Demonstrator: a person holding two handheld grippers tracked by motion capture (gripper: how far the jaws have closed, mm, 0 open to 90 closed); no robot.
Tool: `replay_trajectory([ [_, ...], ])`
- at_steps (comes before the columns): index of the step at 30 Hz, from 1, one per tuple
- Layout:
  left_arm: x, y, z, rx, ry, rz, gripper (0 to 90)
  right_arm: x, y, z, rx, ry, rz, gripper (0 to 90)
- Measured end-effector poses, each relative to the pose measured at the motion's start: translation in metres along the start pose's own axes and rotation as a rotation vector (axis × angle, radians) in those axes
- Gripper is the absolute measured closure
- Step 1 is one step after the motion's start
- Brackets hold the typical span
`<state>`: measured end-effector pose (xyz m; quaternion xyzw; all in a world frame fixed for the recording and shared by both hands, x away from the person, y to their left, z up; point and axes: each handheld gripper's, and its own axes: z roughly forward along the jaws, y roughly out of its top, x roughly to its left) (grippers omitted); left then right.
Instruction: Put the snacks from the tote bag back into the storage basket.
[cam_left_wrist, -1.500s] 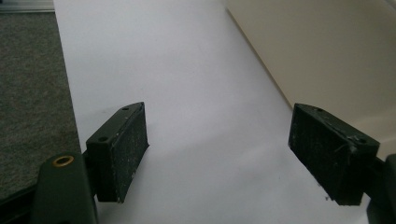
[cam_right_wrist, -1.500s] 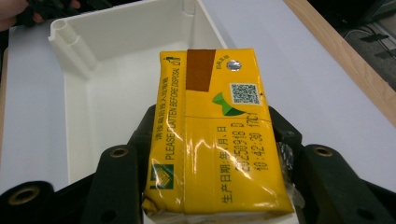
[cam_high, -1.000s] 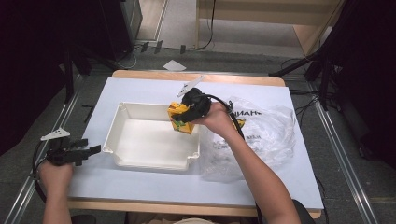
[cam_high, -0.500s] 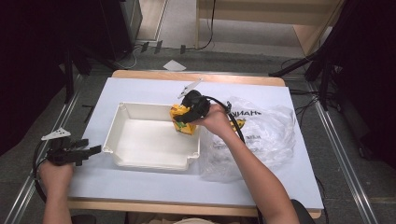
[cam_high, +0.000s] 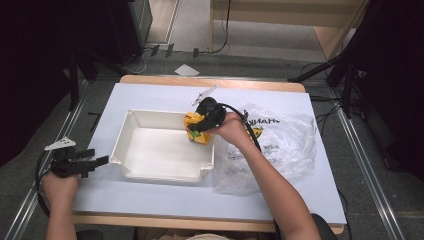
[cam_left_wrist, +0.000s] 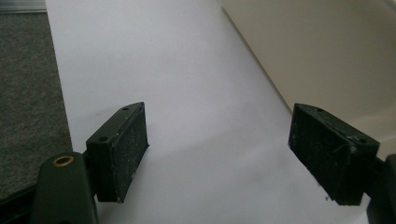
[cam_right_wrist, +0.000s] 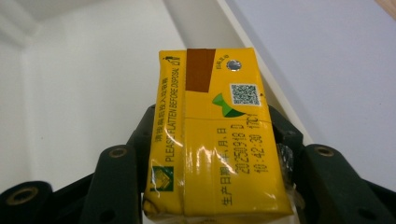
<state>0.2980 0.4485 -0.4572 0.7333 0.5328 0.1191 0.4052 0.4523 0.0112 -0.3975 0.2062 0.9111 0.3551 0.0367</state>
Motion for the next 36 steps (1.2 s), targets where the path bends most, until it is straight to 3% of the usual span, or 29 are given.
replay_trajectory([
  [12,0.000,0.000,0.000,0.000,-0.001,0.001,20.9,0.000,-0.002,-0.003,0.048,-0.021,-0.043,50.9],
  [22,0.000,0.001,0.001,0.001,-0.002,0.005,20.9,0.002,-0.001,-0.006,0.083,-0.006,-0.020,48.8],
  [25,0.000,0.001,0.001,0.001,-0.002,0.004,20.9,0.003,0.000,-0.011,0.068,-0.015,-0.010,47.9],
  [30,0.000,0.001,0.001,0.002,-0.002,0.004,20.9,0.006,0.006,-0.031,-0.004,-0.014,0.007,47.9],
  [36,0.000,0.001,0.000,0.002,-0.001,0.004,20.9,0.008,0.008,-0.048,-0.017,-0.011,0.014,48.3],
])
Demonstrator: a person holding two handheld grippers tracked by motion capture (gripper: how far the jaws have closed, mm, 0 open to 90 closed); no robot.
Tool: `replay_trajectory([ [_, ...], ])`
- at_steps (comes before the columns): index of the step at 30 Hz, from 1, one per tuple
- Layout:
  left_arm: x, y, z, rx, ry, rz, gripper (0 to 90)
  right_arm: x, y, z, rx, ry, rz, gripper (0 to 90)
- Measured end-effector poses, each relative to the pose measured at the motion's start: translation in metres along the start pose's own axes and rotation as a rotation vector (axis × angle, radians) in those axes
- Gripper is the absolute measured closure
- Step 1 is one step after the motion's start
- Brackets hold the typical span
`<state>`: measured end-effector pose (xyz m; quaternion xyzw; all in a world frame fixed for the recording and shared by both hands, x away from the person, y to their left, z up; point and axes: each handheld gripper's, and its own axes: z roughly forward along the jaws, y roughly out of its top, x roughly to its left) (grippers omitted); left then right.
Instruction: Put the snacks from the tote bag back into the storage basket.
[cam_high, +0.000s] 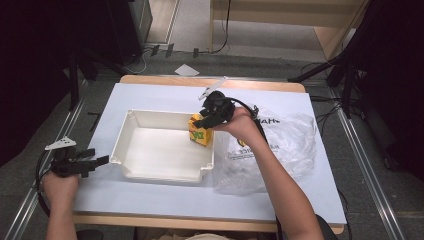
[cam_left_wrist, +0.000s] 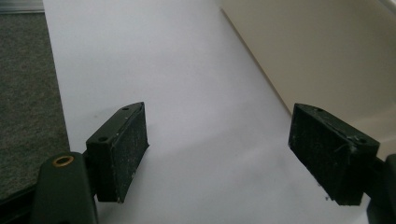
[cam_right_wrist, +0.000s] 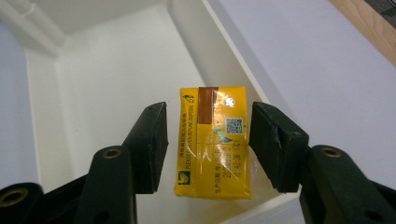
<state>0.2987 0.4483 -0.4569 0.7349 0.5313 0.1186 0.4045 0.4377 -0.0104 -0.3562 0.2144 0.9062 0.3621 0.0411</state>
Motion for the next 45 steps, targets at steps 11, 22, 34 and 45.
replay_trajectory([
  [11,0.000,0.003,0.003,-0.003,-0.003,0.002,20.9,0.010,0.002,-0.020,-0.040,0.035,0.007,56.7],
  [22,0.001,0.007,0.007,-0.003,-0.007,-0.005,20.9,0.021,-0.001,-0.017,-0.018,0.085,-0.021,64.3],
  [34,0.002,0.010,0.011,-0.001,-0.012,0.000,20.9,0.029,-0.008,-0.001,0.003,0.117,-0.040,86.7],
  [45,0.002,0.012,0.013,-0.003,-0.018,0.001,20.9,0.024,-0.016,0.013,0.048,0.102,-0.019,90.0],
])
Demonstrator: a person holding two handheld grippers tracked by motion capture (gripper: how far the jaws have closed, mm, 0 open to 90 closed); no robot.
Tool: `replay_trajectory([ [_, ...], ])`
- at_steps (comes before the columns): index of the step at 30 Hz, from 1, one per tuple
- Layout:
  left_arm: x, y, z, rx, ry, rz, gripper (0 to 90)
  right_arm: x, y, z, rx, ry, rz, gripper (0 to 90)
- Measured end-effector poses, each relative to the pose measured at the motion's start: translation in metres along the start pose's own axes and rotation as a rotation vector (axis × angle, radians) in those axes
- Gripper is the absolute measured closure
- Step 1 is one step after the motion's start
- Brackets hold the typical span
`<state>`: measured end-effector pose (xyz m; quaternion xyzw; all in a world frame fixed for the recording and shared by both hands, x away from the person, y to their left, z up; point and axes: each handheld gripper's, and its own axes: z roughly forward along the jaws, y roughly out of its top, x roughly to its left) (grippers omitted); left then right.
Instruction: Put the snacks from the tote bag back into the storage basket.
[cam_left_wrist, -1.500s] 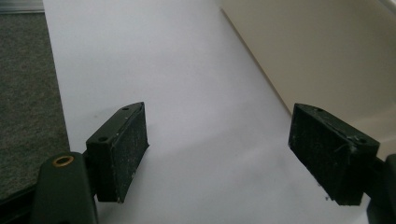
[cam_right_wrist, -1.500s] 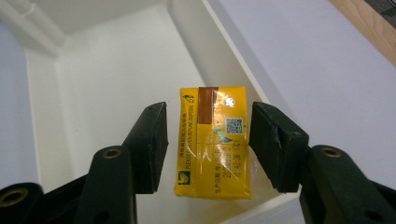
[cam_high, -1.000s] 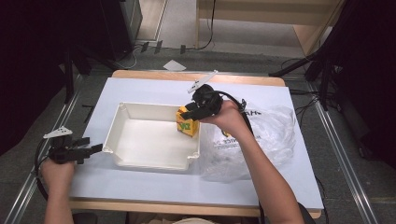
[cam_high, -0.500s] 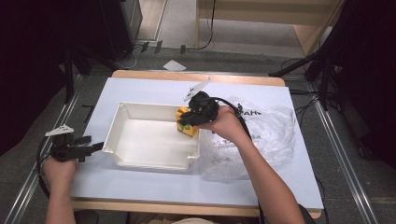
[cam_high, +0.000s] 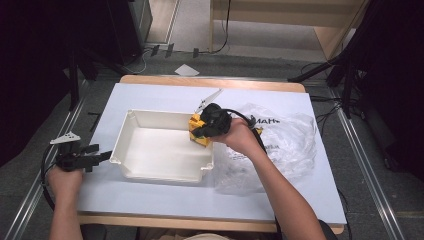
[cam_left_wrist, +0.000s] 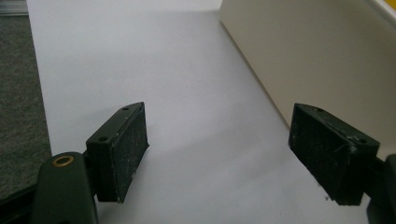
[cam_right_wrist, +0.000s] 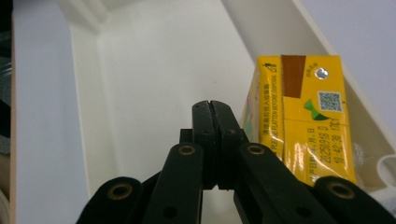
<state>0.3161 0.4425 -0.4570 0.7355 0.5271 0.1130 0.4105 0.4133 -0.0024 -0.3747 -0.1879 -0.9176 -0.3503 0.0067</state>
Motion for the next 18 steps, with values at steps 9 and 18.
replay_trajectory([
  [9,-0.0005,0.0008,0.0015,0.002,-0.001,0.001,20.9,-0.0066,-0.0042,0.0016,0.005,0.006,0.021,90.0],
  [18,-0.0003,0.0006,0.0012,0.002,-0.001,0.002,20.9,-0.0080,-0.0047,0.0031,0.003,0.009,0.017,90.0],
])
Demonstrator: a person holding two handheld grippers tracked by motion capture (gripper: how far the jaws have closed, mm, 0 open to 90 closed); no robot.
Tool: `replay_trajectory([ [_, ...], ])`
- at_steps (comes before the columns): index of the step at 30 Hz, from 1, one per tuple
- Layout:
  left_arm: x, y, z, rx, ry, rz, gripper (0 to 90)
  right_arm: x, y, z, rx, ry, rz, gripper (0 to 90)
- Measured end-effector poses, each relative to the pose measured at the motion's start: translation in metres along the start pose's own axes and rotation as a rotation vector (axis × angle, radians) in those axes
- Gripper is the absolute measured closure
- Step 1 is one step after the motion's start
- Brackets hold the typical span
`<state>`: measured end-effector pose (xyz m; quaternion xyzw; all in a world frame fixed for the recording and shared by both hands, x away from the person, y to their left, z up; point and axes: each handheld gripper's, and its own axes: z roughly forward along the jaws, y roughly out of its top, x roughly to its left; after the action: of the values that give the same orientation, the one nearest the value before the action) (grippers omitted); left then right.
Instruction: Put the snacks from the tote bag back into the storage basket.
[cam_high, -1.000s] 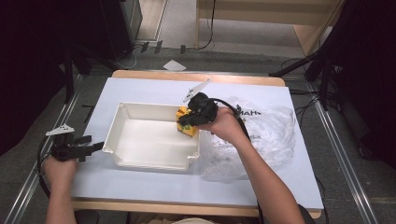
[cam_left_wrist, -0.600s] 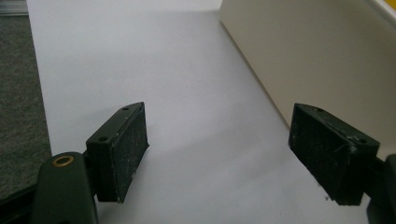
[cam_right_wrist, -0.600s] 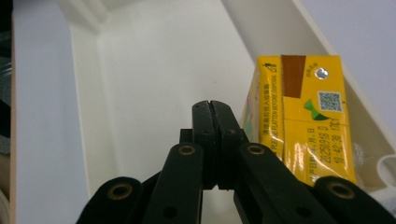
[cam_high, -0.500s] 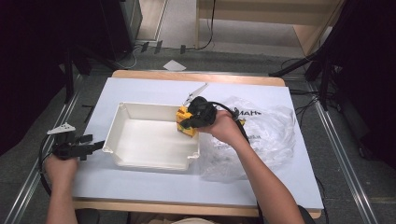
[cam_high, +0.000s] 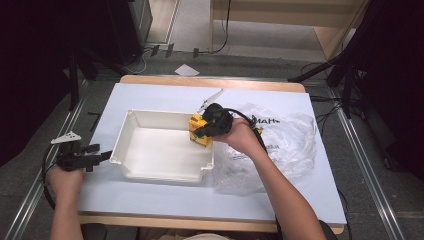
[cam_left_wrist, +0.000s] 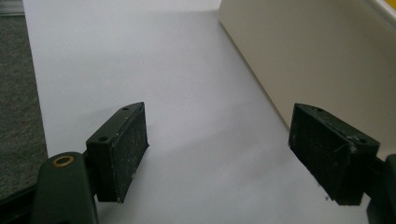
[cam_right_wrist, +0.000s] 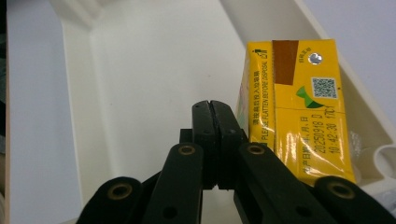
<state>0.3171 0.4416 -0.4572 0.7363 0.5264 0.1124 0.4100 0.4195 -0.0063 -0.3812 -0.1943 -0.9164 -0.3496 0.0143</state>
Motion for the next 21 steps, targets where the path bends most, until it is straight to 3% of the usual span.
replay_trajectory([
  [21,-0.0002,0.0001,0.0002,0.000,-0.001,0.000,20.9,-0.0101,-0.0050,-0.0003,0.023,-0.017,0.023,90.0],
])
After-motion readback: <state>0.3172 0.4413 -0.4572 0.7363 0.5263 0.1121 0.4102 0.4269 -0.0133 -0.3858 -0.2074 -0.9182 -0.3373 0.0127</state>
